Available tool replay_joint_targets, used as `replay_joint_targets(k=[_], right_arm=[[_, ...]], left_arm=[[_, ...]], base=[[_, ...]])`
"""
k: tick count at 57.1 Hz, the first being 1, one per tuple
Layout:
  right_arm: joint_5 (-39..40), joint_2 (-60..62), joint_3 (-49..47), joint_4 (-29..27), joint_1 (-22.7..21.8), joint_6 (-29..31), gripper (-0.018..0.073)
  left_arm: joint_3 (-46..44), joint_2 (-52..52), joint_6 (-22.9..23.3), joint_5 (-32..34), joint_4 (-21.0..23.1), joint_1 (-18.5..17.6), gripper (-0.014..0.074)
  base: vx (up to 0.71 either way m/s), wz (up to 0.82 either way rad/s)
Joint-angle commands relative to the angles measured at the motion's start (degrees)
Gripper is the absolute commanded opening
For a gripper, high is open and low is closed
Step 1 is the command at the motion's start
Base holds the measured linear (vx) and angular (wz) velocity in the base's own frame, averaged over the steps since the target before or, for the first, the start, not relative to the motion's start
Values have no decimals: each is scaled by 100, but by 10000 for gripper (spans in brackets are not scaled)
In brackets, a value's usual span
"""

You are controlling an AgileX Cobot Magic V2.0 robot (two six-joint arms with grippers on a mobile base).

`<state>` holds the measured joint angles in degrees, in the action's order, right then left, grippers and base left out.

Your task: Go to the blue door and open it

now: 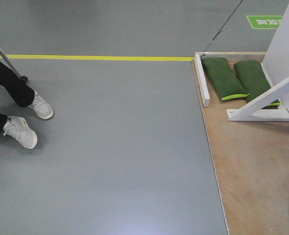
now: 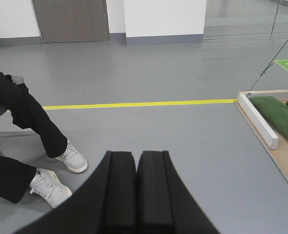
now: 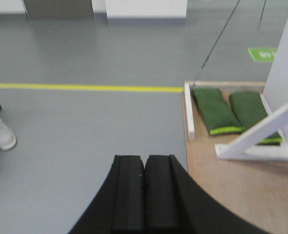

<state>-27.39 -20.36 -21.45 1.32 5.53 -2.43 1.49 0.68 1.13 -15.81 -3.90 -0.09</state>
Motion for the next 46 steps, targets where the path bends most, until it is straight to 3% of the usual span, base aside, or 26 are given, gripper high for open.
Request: replay_joint_targets(k=[1,13,23,29,39,46], right_arm=[[-556,-769,-1376,44,-1,14,12],[-1832,-2282,-4071,44,-1,14,12],[-1789,-3169,-5815,50,-1,14,12],[-1643,-3396,-6304,55,-1,14,12],[-1285,-3416,-6343,55,-1,14,12],[-639,-3479,-6349,-132,19,14,12]], left_arm=[[-149,74,39,485,16,-36,73],[-149,74,39,485,16,-36,73],[-149,74,39,485,16,-36,73],[-149,74,39,485,16,-36,73],[-149,74,39,485,16,-36,73],[-149,74,39,485,16,-36,73]], base=[[0,0],[0,0],[0,0],[0,0],[0,0],[0,0]])
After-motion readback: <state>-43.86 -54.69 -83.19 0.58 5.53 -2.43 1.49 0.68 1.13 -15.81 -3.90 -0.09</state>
